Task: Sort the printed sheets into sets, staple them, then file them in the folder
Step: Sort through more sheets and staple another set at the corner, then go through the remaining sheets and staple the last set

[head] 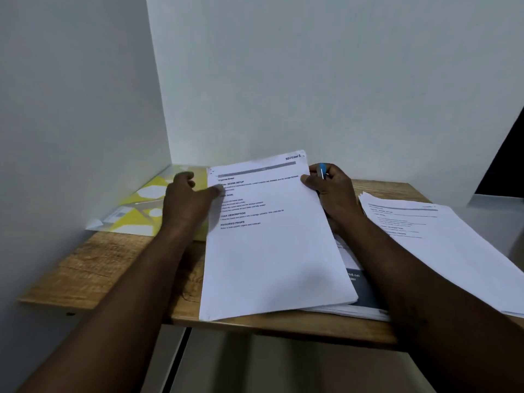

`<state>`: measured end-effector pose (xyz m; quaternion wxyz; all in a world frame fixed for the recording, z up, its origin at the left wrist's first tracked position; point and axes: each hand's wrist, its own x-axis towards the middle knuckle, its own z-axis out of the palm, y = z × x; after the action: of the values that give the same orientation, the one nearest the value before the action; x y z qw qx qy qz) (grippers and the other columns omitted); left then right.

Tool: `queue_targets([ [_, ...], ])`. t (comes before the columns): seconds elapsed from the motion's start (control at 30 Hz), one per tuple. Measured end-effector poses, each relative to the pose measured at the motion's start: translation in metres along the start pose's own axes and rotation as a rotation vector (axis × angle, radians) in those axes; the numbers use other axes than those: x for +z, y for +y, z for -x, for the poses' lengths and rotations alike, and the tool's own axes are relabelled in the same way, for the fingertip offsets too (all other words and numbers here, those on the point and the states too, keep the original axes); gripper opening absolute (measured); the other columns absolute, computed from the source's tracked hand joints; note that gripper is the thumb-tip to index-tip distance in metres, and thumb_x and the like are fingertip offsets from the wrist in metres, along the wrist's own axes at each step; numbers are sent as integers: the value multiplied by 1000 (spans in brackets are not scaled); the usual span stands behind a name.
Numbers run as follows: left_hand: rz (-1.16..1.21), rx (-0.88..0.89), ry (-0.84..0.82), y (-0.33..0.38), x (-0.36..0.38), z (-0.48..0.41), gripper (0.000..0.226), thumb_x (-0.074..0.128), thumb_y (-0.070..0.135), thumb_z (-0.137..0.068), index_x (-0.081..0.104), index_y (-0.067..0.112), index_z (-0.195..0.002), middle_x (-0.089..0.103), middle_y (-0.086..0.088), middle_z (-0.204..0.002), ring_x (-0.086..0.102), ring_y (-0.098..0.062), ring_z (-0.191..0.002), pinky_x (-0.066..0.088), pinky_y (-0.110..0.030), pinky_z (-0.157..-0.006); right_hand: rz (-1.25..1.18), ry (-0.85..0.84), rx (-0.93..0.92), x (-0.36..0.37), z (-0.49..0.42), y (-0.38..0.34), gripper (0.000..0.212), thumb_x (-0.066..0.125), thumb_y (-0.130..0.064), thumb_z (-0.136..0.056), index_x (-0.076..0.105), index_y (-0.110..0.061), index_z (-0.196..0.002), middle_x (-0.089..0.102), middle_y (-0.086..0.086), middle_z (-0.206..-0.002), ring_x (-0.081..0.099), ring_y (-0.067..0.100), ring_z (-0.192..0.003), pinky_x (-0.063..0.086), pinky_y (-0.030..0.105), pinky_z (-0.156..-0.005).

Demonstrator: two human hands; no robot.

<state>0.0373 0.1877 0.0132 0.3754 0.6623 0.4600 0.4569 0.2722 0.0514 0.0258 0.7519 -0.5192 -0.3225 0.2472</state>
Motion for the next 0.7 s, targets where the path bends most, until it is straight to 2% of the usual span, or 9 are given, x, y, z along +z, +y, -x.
queue_targets([
  [0.1, 97, -138, -131, -7, -11, 25, 83, 86, 40, -85, 47, 14, -153, 65, 0, -129, 68, -23, -112, 54, -42, -101, -33, 24, 32, 1, 2, -4, 21, 71, 6, -92, 64, -7, -107, 69, 11, -89, 69, 24, -71, 62, 36, -67],
  [0.27, 250, -125, -318, 0, -22, 44, 49, 87, 23, -82, 70, 19, -127, 81, -4, -105, 79, -28, -94, 61, -53, -93, 2, 83, 60, 5, 5, -8, 22, 73, 5, -92, 64, -7, -108, 70, 19, -104, 71, 34, -89, 63, 53, -86],
  [0.33, 311, -119, -376, 3, -22, 47, 46, 81, 11, -89, 66, 21, -131, 81, -4, -105, 79, -28, -92, 64, -49, -83, 27, 122, 66, 2, 3, -7, 22, 76, 3, -90, 65, -10, -105, 71, 21, -109, 73, 40, -97, 61, 60, -92],
  [0.4, 363, -111, -434, 4, -22, 52, 52, 77, 3, -90, 62, 22, -136, 80, -7, -109, 79, -31, -95, 63, -48, -82, 67, 167, 64, 3, 5, -7, 25, 82, -3, -86, 67, -14, -103, 73, 20, -114, 73, 44, -106, 60, 64, -92],
  [0.5, 372, -93, -417, 8, -24, 56, 59, 80, 5, -79, 64, 22, -133, 79, -9, -112, 77, -36, -100, 59, -58, -95, 175, 221, 35, 7, 11, -7, 41, 88, -29, -69, 67, -23, -104, 76, 9, -111, 75, 35, -104, 61, 59, -94],
  [0.57, 445, -107, -371, 7, -26, 53, 53, 73, -3, -80, 66, 15, -130, 78, -11, -115, 75, -38, -105, 56, -61, -100, 159, 234, 61, 8, 14, -10, 57, 89, -44, -59, 66, -21, -104, 76, 8, -109, 76, 33, -100, 63, 58, -89],
  [0.63, 520, -135, -350, 7, -29, 49, 49, 67, -11, -82, 66, 6, -128, 77, -14, -120, 73, -40, -109, 53, -61, -104, 104, 168, 136, 11, 23, -15, 54, 92, -44, -66, 63, -12, -100, 75, 11, -95, 76, 31, -79, 66, 47, -67],
  [0.67, 545, -145, -351, 8, -31, 48, 49, 64, -13, -83, 65, 3, -129, 76, -16, -121, 72, -41, -112, 52, -60, -105, 93, 108, 175, 12, 30, -18, 46, 90, -40, -75, 63, -9, -97, 74, 11, -87, 70, 27, -66, 59, 37, -57],
  [0.7, 558, -154, -342, 8, -34, 49, 48, 61, -16, -85, 63, 0, -130, 75, -17, -122, 71, -42, -113, 52, -59, -105, 89, 45, 209, 13, 35, -17, 43, 88, -36, -81, 65, -5, -97, 75, 13, -85, 65, 26, -63, 53, 33, -59],
])
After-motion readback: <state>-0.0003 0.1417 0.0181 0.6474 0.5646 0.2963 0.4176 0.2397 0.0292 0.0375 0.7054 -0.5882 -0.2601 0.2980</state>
